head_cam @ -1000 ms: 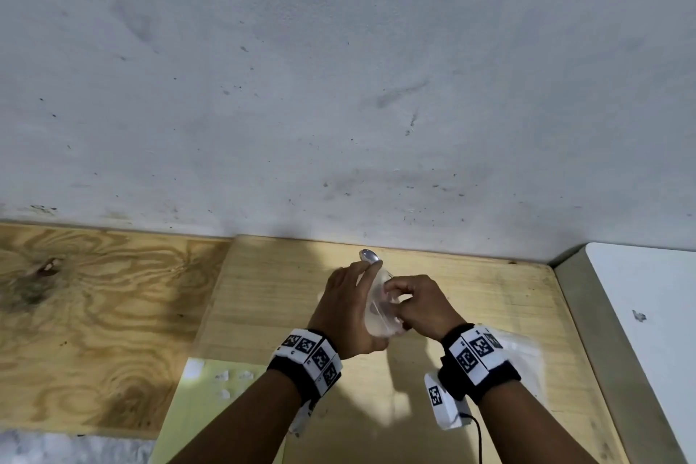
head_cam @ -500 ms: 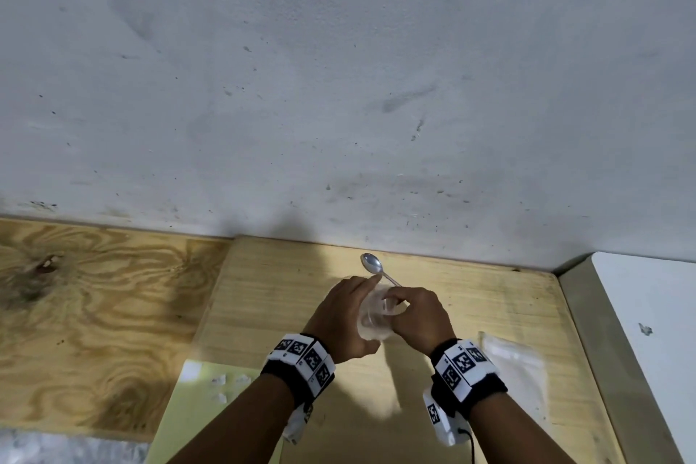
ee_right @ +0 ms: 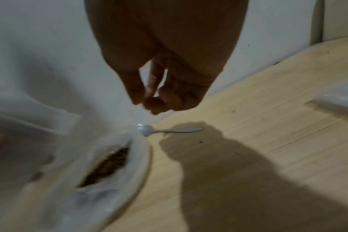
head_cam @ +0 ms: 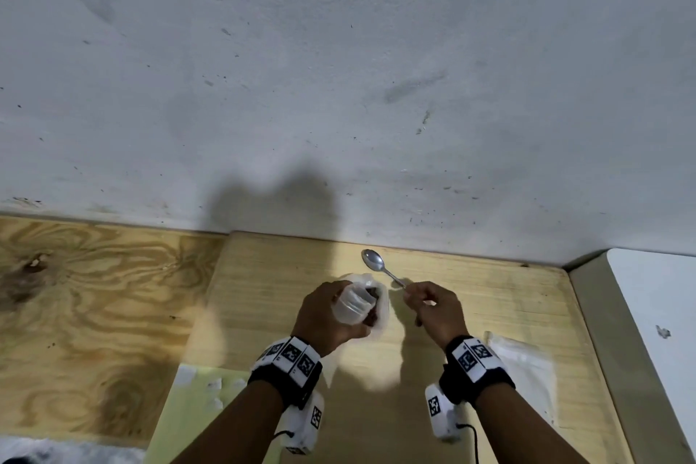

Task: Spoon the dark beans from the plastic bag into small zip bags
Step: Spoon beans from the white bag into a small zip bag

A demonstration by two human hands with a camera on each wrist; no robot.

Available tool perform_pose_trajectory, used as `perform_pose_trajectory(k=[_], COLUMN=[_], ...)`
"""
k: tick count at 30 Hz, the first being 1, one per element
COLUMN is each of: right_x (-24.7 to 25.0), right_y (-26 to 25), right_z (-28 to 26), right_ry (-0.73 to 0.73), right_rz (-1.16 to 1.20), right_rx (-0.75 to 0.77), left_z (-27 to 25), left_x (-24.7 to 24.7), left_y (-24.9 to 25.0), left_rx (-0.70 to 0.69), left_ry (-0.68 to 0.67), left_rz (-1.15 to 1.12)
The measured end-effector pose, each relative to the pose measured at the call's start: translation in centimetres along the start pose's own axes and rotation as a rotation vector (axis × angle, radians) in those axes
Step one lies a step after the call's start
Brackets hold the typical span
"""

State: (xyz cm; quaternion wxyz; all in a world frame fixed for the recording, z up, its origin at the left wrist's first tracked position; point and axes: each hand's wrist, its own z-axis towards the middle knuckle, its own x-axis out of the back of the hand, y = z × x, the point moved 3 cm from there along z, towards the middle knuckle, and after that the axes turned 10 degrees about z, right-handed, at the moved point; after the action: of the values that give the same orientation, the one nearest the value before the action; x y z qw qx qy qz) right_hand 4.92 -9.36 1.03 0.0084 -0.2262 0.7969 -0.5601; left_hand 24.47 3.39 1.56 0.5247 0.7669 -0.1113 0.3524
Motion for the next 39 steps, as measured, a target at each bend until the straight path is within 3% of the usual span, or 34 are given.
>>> perform_pose_trajectory(k=[3,8,14,25,30,36,39], right_x=[0.8,0.4,-0.5,-0.9,-0.3,2.1,2.5], right_y=[1.2,2.0,3.1,1.9,1.3,0.1,-1.6], right_z=[2.4,4.9,5.9,4.8,3.4,2.1,1.0], right_ry=[0.059,0.060,0.045,-0.066,-0.029,0.273,0.355], right_rz=[-0.238,-0.383,-0.611,-0.780,-0.675,-0.185,0.002], right_rx=[-0.053,-0.185,-0.151,-0.068,-0.032,0.122,0.227], left_z=[0.8,1.5,1.6,1.0,0.3,-0.7,-1.3], left_x=[-0.1,-0.1,0.4,1.0,1.4,1.8,2.0], left_y=[-0.5,-0.3,-0.9,-1.6,-1.8,-1.9,-1.8], left_rx=[0.046,0.019,-0.054,-0.052,-0.042,-0.049,-0.052], left_ry=[-0.001,-0.009,-0.005,0.030,0.056,0.080,0.084], left_rz=[-0.013,0.012,0.068,0.079,0.054,0.041,0.034])
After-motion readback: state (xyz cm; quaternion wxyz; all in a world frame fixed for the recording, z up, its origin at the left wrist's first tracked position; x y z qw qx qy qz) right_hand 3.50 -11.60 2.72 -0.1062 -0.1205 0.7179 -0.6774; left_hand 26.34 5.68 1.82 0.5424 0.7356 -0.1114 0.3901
